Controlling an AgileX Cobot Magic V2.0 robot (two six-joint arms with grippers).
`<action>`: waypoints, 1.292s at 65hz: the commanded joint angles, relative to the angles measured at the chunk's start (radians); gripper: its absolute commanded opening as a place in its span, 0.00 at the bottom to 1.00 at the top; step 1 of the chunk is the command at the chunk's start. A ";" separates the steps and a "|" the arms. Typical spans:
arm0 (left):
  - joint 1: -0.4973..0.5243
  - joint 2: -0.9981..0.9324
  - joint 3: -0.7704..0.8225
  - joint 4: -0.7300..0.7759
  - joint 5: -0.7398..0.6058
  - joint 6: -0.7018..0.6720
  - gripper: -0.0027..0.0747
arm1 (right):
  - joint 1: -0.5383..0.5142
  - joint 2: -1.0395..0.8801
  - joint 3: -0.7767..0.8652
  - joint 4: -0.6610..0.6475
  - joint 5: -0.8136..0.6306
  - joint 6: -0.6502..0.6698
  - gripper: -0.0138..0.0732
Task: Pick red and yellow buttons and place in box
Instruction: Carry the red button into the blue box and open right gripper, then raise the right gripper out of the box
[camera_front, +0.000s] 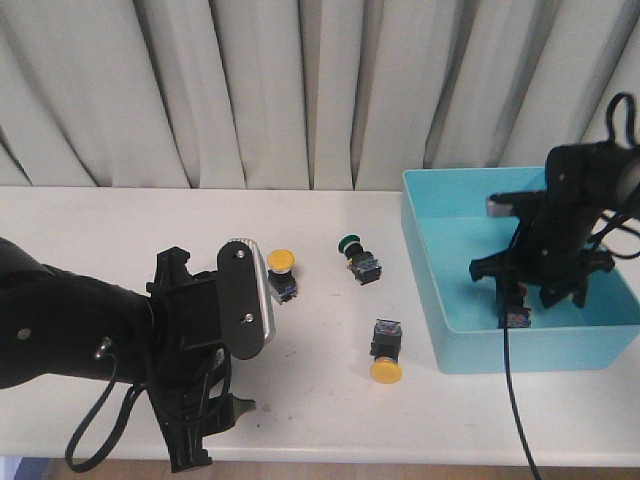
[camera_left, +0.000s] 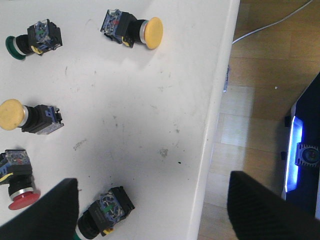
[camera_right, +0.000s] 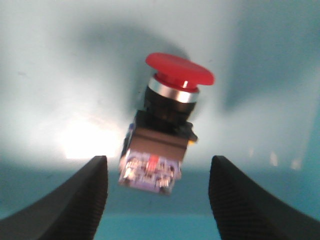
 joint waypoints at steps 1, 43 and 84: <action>-0.002 -0.025 -0.033 -0.011 -0.036 -0.013 0.80 | 0.005 -0.153 -0.028 0.011 0.013 -0.007 0.67; -0.002 -0.025 -0.033 -0.012 -0.036 -0.013 0.80 | 0.275 -0.897 0.503 0.027 -0.136 -0.007 0.67; 0.119 0.248 -0.246 0.151 -0.021 -0.539 0.80 | 0.282 -1.046 0.642 0.027 -0.202 -0.062 0.67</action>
